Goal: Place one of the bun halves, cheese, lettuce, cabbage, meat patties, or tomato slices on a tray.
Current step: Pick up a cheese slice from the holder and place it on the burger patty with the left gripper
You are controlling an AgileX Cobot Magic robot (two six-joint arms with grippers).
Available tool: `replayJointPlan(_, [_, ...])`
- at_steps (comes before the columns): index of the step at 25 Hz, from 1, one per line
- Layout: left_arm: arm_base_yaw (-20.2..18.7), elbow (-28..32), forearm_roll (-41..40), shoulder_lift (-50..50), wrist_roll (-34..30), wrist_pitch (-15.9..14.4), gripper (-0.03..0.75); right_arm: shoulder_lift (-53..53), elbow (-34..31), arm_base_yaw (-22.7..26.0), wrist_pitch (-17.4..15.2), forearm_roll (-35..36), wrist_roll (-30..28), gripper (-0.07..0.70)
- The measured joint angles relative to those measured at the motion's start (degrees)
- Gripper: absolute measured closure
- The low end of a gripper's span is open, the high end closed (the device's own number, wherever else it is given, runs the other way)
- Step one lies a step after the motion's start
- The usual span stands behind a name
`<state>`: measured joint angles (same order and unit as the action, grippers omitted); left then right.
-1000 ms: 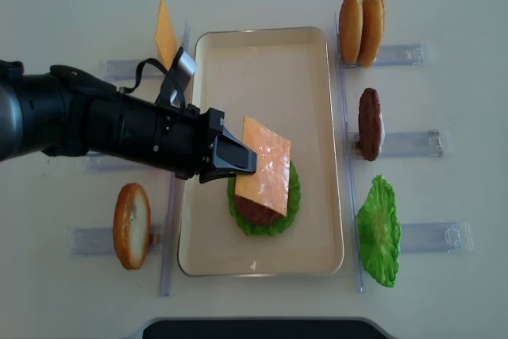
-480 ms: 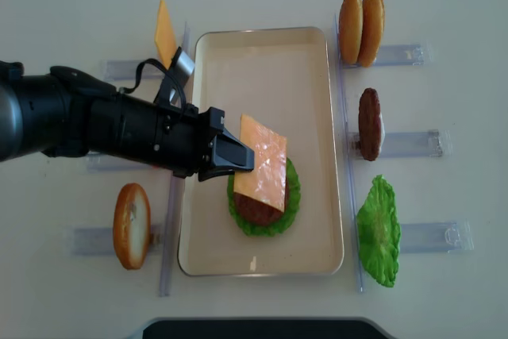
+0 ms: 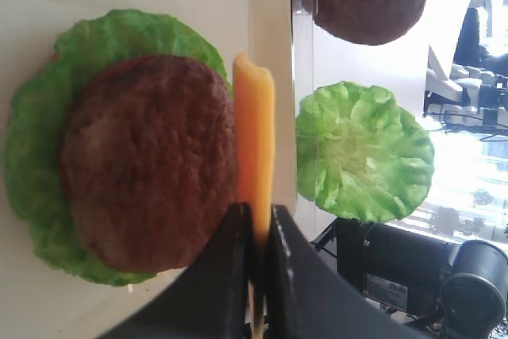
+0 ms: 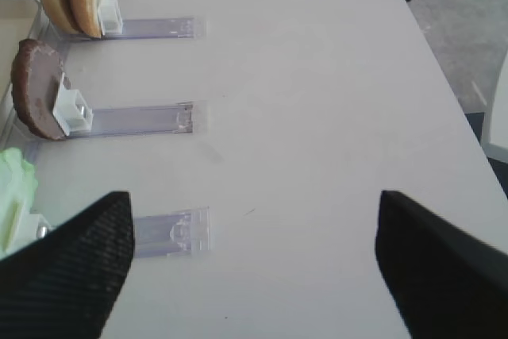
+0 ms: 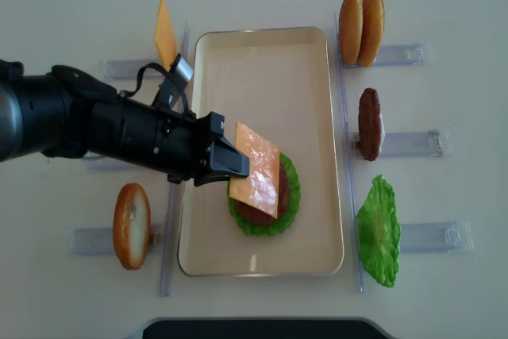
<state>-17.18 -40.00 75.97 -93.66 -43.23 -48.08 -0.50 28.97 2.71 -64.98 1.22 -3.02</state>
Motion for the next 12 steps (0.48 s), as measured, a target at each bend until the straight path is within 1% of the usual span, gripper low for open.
replayJointPlan(4, [0.0, 0.0, 0.0, 0.0, 0.0, 1.6, 0.692, 0.0, 0.0, 0.0, 0.0, 0.0, 0.0, 0.045])
replayJointPlan(12, [0.0, 0.0, 4.0, 0.0, -3.2, 1.5, 0.692, 0.0, 0.0, 0.0, 0.0, 0.0, 0.0, 0.045])
